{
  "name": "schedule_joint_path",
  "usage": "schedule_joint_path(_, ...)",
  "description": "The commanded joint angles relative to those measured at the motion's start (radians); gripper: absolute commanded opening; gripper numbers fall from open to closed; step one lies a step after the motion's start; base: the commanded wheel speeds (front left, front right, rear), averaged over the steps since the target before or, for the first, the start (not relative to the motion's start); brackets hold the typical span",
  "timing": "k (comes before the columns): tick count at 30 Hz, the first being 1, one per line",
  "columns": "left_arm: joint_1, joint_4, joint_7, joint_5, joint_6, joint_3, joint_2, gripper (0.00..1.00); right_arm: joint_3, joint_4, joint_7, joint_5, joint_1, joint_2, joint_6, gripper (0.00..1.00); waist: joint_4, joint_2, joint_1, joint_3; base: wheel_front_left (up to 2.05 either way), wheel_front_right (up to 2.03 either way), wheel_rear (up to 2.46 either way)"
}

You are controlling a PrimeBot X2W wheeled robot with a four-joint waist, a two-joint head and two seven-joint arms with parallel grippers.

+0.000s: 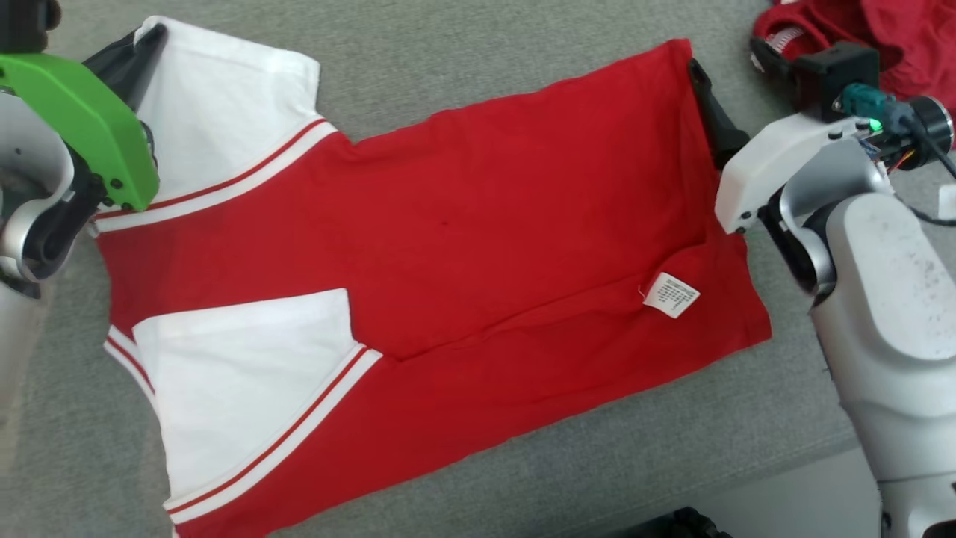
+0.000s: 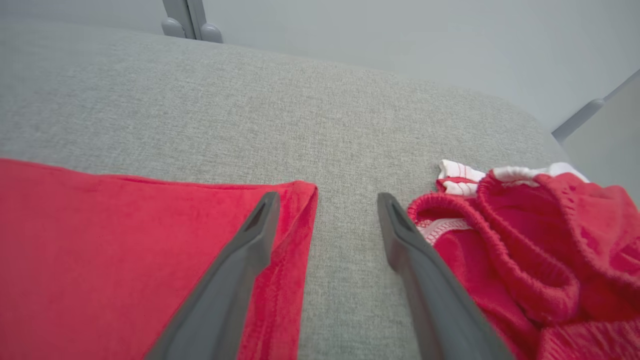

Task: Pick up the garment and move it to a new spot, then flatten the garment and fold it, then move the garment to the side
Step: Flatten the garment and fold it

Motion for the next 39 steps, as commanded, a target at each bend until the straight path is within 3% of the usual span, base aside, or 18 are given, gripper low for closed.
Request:
schedule_joint_path(1,0.008,-0.013,-0.019,-0.005,0.000,-0.003,0.002,0.00,0.013,0.023,0.021,0.005,-0.023,-0.017,-0.001,1.00,0.042,0.0000,-0.0001,-0.023,0.00,0.00,0.00)
schedule_joint_path(10,0.046,-0.092,-0.095,-0.007,0.000,-0.036,-0.010,0.00,0.085,0.178,0.160,0.091,-0.132,-0.096,-0.001,1.00,0.120,0.0000,-0.0001,-0.028,0.00,0.00,0.00)
schedule_joint_path(12,0.051,-0.098,-0.102,-0.008,0.000,-0.042,-0.013,0.00,0.105,0.203,0.192,0.117,-0.144,-0.109,-0.001,0.73,0.129,0.0000,-0.0001,-0.029,0.00,0.00,0.00)
schedule_joint_path(13,0.053,-0.100,-0.107,-0.009,0.000,-0.044,-0.014,0.00,0.111,0.214,0.205,0.136,-0.152,-0.116,-0.001,0.47,0.133,0.0000,-0.0001,-0.030,0.00,0.00,0.00)
schedule_joint_path(14,0.053,-0.101,-0.109,-0.010,0.000,-0.047,-0.015,0.00,0.118,0.224,0.215,0.151,-0.158,-0.121,-0.001,0.43,0.136,0.0000,-0.0001,-0.030,0.00,0.00,0.00)
schedule_joint_path(15,0.053,-0.102,-0.111,-0.011,0.000,-0.049,-0.016,0.00,0.126,0.231,0.222,0.163,-0.163,-0.129,-0.001,0.29,0.139,0.0000,-0.0001,-0.031,0.00,0.00,0.00)
schedule_joint_path(16,0.054,-0.103,-0.117,-0.012,0.000,-0.050,-0.017,0.00,0.132,0.237,0.226,0.173,-0.166,-0.135,-0.001,0.22,0.141,0.0000,-0.0001,-0.032,0.00,0.00,0.00)
schedule_joint_path(17,0.054,-0.101,-0.119,-0.014,0.000,-0.052,-0.017,0.00,0.137,0.245,0.230,0.185,-0.170,-0.141,-0.001,0.04,0.143,0.0000,-0.0001,-0.034,0.00,0.00,0.00)
schedule_joint_path(18,0.055,-0.099,-0.125,-0.014,0.000,-0.053,-0.018,0.00,0.137,0.250,0.231,0.197,-0.174,-0.143,-0.001,0.00,0.144,0.0000,-0.0001,-0.036,0.00,0.00,0.00)
schedule_joint_path(22,0.049,-0.083,-0.153,-0.015,0.000,-0.049,-0.019,0.00,0.124,0.270,0.203,0.215,-0.192,-0.149,-0.001,0.00,0.146,0.0000,-0.0001,-0.049,0.00,0.00,0.00)
schedule_joint_path(30,0.066,-0.068,-0.232,-0.028,0.000,-0.059,-0.029,0.00,0.096,0.307,0.048,0.186,-0.191,-0.113,-0.001,0.00,0.147,0.0000,-0.0001,-0.109,0.00,0.00,0.00)
schedule_joint_path(34,0.133,-0.102,-0.287,-0.038,0.000,-0.063,-0.018,0.00,0.112,0.294,-0.020,0.201,-0.137,-0.103,-0.001,0.00,0.150,0.0000,-0.0001,-0.152,0.00,0.00,0.00)
schedule_joint_path(39,0.297,-0.198,-0.357,-0.052,0.039,-0.059,0.003,0.00,0.104,0.241,-0.094,0.217,-0.019,-0.117,-0.001,0.00,0.158,0.0000,-0.0001,-0.212,0.00,0.00,0.00)
